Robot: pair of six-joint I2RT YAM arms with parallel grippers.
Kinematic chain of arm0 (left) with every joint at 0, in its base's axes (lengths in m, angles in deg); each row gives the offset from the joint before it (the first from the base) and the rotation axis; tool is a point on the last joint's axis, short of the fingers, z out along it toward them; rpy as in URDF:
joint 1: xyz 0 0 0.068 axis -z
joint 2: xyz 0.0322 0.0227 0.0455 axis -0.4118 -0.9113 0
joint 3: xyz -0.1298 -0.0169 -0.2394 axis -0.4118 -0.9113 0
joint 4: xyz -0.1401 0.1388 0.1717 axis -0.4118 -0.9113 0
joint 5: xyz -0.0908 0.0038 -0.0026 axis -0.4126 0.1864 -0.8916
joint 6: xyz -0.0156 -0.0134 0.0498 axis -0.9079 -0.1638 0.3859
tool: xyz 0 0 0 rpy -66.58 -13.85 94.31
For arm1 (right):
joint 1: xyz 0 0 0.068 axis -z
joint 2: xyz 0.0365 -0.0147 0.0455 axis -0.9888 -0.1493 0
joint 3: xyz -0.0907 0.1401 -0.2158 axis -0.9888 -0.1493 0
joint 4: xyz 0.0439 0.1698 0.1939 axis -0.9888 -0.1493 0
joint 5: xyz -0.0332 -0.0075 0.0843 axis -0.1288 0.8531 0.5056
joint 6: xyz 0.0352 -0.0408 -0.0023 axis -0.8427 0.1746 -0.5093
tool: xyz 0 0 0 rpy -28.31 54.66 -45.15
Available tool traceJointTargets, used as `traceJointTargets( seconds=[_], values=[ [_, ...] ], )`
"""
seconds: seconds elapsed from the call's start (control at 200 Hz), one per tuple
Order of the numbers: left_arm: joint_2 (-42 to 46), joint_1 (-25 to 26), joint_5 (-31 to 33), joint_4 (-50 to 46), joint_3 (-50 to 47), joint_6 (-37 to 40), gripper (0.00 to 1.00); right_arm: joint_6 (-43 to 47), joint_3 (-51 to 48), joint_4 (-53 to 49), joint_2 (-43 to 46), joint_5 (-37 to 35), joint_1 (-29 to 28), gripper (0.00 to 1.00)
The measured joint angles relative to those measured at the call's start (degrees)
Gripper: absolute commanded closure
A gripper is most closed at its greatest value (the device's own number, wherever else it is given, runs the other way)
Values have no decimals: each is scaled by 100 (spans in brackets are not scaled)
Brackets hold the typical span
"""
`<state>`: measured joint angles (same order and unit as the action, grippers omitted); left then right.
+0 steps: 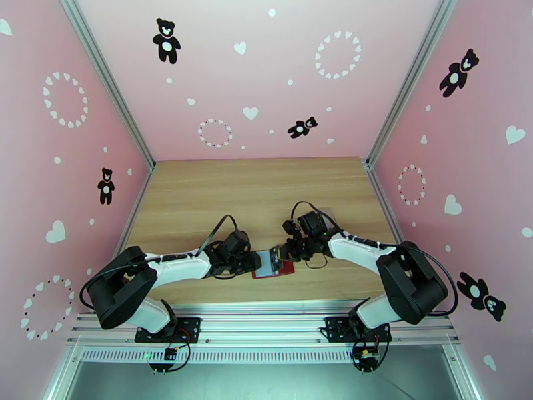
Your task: Put the credit cards into the card holder
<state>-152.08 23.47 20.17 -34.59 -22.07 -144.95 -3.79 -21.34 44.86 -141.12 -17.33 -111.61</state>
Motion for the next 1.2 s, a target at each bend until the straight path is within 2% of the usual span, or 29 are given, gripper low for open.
traceJointTargets(
  seconds=[0.636,1.196],
  values=[
    [-39,0,0,37,0,0,60,-153,-57,164,-96,74,0,100],
    [-63,0,0,90,0,-2,60,-785,-400,627,-57,52,0,100]
  ],
)
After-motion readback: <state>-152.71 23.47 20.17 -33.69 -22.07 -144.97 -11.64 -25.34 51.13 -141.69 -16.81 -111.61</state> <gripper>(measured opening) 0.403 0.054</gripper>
